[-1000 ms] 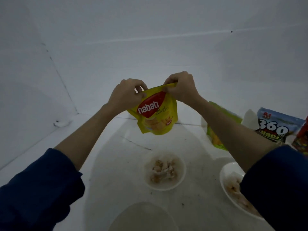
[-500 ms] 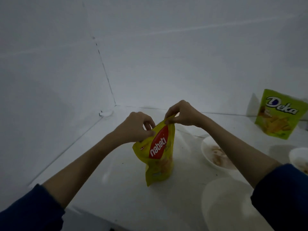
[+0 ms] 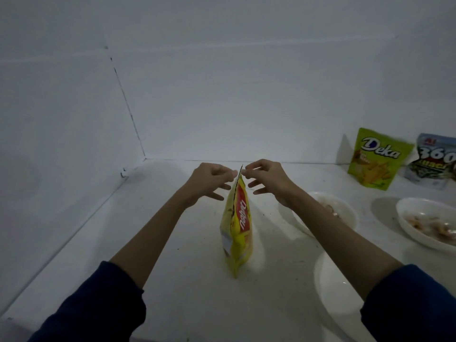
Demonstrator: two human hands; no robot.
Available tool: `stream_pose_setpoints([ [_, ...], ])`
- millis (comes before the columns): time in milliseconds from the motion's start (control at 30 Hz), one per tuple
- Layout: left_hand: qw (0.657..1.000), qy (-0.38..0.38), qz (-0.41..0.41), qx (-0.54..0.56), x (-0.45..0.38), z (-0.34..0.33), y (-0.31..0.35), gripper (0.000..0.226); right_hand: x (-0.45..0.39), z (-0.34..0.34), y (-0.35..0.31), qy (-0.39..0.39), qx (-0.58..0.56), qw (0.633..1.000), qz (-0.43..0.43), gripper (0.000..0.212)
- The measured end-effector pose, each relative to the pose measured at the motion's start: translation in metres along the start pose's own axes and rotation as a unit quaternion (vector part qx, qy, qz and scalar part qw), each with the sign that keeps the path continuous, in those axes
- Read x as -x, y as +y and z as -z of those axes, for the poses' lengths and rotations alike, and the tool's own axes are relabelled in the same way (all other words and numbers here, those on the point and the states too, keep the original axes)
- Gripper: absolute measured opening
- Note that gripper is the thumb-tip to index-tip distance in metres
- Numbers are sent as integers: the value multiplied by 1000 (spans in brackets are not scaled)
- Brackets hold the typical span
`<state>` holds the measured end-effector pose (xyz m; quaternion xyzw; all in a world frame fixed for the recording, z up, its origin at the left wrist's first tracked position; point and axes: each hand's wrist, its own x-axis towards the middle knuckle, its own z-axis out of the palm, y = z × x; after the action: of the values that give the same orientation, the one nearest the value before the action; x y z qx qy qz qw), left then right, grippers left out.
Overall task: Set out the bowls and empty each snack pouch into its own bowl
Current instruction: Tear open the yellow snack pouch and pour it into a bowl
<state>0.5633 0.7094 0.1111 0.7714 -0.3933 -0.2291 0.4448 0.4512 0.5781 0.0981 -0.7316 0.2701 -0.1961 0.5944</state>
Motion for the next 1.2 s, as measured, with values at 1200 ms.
stream_pose_setpoints([
  [1200, 984, 151, -93, -12, 4, -26, 4, 26, 9, -23, -4, 123, -4, 990, 68, 9],
])
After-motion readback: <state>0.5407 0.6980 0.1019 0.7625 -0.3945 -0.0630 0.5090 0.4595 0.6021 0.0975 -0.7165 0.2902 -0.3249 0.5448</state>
